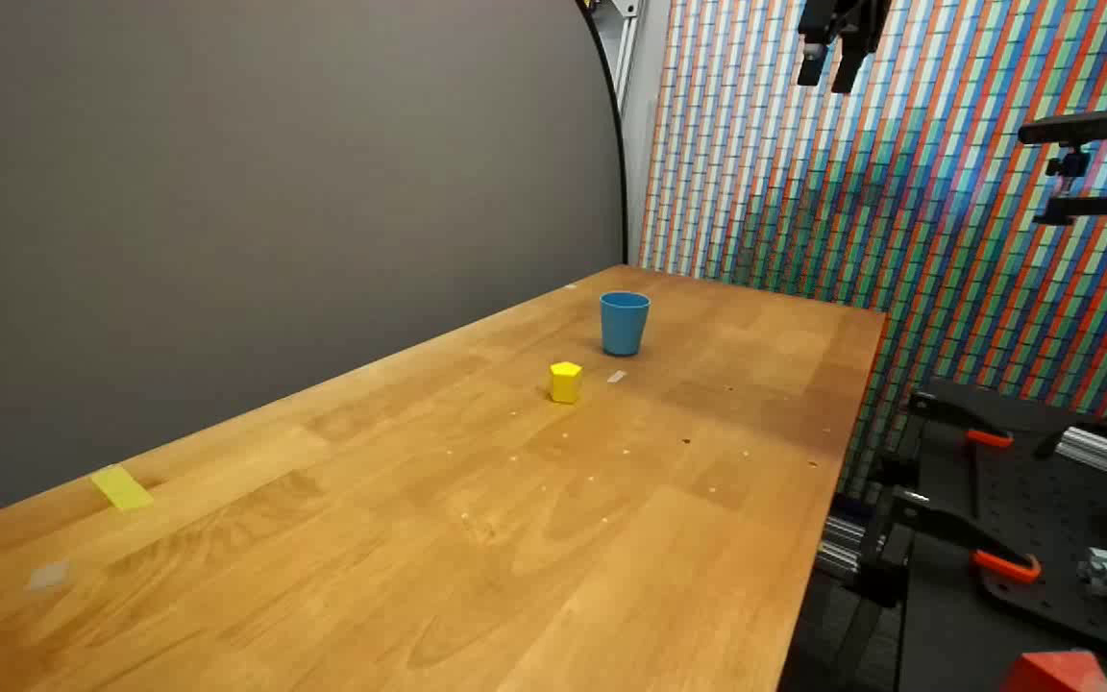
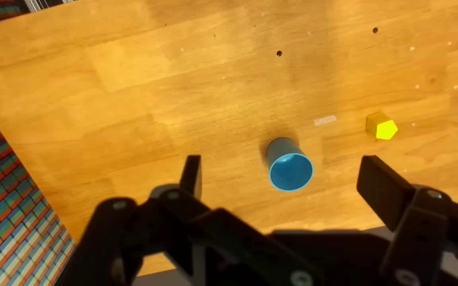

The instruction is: Put the yellow block in the cup

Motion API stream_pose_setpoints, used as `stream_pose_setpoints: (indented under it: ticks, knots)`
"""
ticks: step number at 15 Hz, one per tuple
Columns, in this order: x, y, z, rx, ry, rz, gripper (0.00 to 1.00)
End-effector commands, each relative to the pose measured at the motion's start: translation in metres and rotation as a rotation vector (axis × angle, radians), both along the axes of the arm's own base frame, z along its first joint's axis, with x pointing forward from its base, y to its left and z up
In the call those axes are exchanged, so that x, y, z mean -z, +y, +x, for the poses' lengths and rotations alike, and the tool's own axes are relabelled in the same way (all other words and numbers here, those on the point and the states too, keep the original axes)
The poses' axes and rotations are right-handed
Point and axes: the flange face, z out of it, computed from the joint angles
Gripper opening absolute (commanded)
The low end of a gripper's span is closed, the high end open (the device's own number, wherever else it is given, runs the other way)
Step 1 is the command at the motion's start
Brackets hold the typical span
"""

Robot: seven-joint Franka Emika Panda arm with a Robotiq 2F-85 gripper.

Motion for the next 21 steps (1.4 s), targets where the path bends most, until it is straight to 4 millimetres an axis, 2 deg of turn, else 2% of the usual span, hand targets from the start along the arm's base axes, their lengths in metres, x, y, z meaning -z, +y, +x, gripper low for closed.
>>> stream_pose_setpoints:
  ticks: [1,4,6,8,9,12,14,16,18,21]
  knots:
    - [-0.002,0.000,0.001,0.000,-0.004,-0.001,1.00]
    - [-0.010,-0.001,0.002,0.001,-0.020,-0.005,1.00]
    - [-0.008,-0.003,0.002,0.024,-0.022,-0.004,1.00]
    - [0.003,0.006,0.017,0.031,0.001,-0.013,1.00]
    - [0.014,0.021,0.031,0.027,0.011,-0.032,1.00]
    - [0.055,0.076,0.068,-0.038,0.068,-0.027,1.00]
    - [0.088,0.115,0.091,-0.087,0.099,-0.032,1.00]
    - [0.125,0.146,0.113,-0.118,0.119,-0.053,1.00]
    - [0.162,0.163,0.134,-0.123,0.140,-0.065,1.00]
    - [0.215,0.172,0.163,-0.095,0.179,-0.044,1.00]
